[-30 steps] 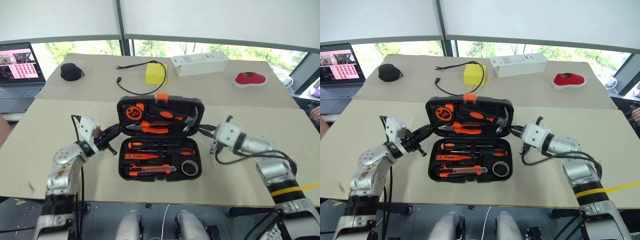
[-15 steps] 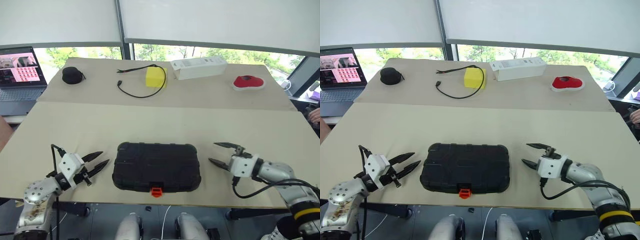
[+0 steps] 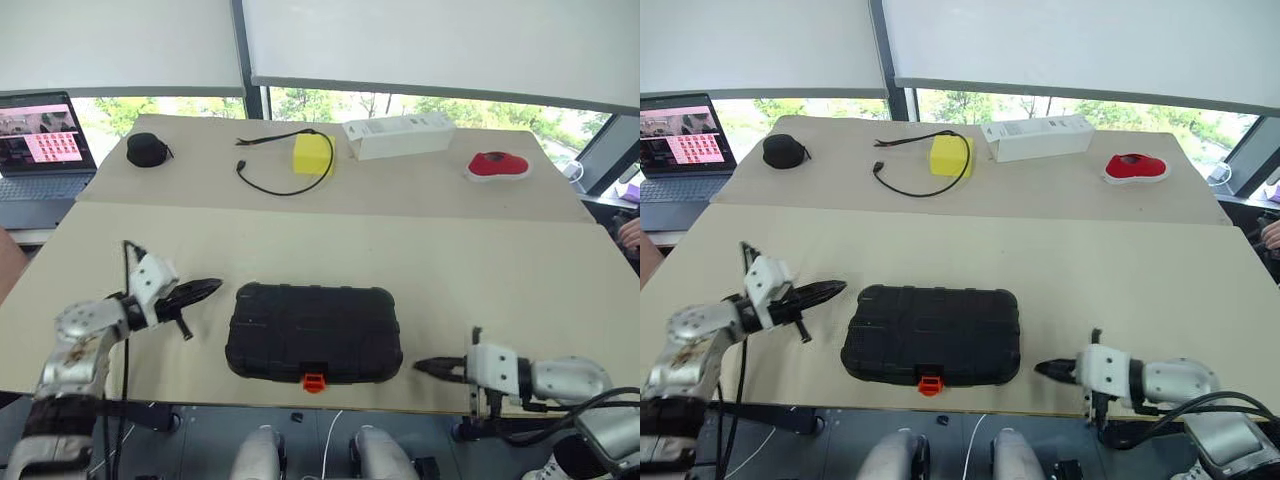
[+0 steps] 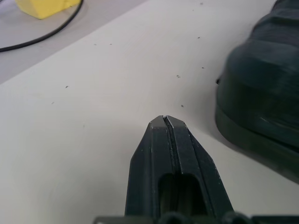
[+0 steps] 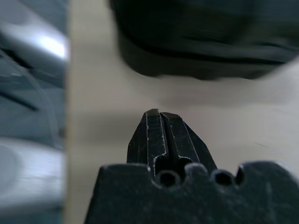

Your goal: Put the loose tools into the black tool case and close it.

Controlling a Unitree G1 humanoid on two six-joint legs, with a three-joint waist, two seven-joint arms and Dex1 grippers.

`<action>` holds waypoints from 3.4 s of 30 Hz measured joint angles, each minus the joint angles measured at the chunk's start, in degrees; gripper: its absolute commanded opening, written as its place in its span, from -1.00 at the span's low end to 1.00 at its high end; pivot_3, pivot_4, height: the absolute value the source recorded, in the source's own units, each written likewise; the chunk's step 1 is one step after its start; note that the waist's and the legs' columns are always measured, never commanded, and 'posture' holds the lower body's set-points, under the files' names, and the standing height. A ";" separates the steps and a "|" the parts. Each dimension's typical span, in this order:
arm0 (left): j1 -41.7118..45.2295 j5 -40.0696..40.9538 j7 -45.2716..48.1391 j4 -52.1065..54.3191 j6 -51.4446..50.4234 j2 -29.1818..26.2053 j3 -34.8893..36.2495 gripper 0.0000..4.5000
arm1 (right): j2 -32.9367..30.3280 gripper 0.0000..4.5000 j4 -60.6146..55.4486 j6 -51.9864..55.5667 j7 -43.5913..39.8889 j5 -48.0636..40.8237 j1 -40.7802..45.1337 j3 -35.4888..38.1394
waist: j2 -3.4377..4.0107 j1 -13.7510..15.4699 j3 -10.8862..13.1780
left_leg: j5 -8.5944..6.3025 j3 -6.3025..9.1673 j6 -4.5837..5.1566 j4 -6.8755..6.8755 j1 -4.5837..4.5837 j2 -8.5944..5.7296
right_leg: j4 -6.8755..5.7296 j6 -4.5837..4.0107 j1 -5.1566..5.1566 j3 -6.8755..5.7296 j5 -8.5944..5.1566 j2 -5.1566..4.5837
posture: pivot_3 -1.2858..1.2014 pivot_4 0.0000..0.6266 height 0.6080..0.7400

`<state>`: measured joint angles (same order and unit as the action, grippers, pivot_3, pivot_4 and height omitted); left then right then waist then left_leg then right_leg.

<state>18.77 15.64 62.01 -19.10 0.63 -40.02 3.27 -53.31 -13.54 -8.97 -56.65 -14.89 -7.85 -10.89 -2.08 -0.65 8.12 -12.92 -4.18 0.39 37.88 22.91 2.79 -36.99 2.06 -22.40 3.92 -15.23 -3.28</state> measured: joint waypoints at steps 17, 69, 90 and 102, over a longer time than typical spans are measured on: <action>-0.30 -1.38 4.07 -0.56 -4.97 0.21 -1.30 -1.00 | 14.36 -0.96 3.89 15.68 4.44 5.27 16.25 -3.10 | -0.27 -0.37 0.16 | 0.05 0.00 -0.08 0.02 0.78 0.08 | -0.15 -0.11 -0.89 0.03 0.07 0.10 | 0.03 -0.52 1.00; -0.32 6.82 -1.03 27.06 -24.15 1.51 -6.76 -1.00 | 22.70 -0.96 -7.43 29.10 6.67 2.34 14.95 -6.13 | -0.24 0.19 0.18 | 0.06 0.14 -0.08 0.20 0.57 0.02 | -0.19 -0.08 -0.58 -0.08 0.08 0.09 | 0.03 -0.52 1.00; -0.42 4.98 -0.55 25.02 -21.76 1.60 -7.77 -1.00 | 25.54 -0.96 -8.42 34.76 6.77 -2.22 16.18 -4.99 | -0.03 -0.05 0.07 | 0.06 0.16 -0.08 0.20 0.14 0.05 | -0.19 -0.09 -0.16 -0.08 0.08 0.11 | 0.03 -0.52 1.00; -0.83 4.51 -0.39 24.93 -21.52 2.10 -8.25 -1.00 | 27.74 -0.96 -6.70 34.56 7.11 -1.14 18.94 -6.91 | 0.30 -0.15 -0.18 | 0.06 0.15 -0.09 0.19 -0.18 0.06 | -0.15 -0.11 0.13 -0.07 0.03 0.12 | 0.03 -0.52 1.00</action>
<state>17.94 20.14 61.62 5.83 -20.90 -37.92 -4.98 -25.57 -20.24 25.59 -49.54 -16.03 11.08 -17.80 -1.78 -0.80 7.94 -12.87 -4.04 0.30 38.07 22.73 2.85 -37.14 1.95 -22.27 3.85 -15.20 -3.16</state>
